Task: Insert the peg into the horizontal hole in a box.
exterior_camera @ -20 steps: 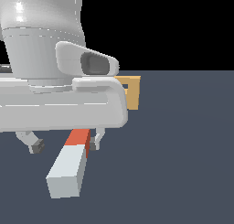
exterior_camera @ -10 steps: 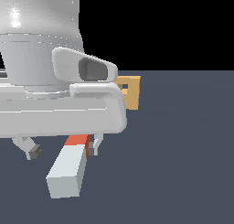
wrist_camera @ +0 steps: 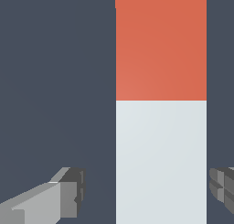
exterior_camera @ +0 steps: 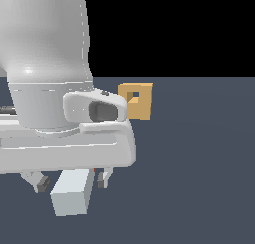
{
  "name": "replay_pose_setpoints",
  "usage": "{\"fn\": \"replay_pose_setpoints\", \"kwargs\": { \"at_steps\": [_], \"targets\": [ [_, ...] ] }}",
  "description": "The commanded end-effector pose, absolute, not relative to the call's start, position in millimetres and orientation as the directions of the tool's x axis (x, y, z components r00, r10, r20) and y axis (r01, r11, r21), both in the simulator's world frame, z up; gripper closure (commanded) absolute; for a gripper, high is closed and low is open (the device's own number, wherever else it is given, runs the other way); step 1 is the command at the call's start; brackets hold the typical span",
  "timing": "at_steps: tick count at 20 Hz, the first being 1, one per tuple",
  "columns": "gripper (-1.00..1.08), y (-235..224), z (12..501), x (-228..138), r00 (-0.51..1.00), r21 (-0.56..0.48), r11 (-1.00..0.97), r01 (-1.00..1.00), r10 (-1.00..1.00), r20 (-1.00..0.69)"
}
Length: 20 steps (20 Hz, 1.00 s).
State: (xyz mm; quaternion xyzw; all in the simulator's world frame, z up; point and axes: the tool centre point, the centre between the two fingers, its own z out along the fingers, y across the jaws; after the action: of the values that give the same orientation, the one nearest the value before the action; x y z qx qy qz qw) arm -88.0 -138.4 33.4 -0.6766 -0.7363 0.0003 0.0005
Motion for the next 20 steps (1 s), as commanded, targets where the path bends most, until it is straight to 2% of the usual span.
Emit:
{"fn": "replay_pose_setpoints", "kwargs": {
  "at_steps": [1,5,6,20],
  "targets": [
    [-0.92,-138.5,25.8,-87.4,-0.085,0.0,0.085,0.996,0.996,0.0],
    [-0.92,-138.7,21.9,-86.9,-0.085,0.0,0.085,0.996,0.996,0.0],
    [1.08,-138.7,21.9,-86.9,-0.085,0.0,0.085,0.996,0.996,0.0],
    [1.08,-134.6,23.4,-86.2,-0.081,0.001,0.081,0.997,0.997,0.0]
  ]
}}
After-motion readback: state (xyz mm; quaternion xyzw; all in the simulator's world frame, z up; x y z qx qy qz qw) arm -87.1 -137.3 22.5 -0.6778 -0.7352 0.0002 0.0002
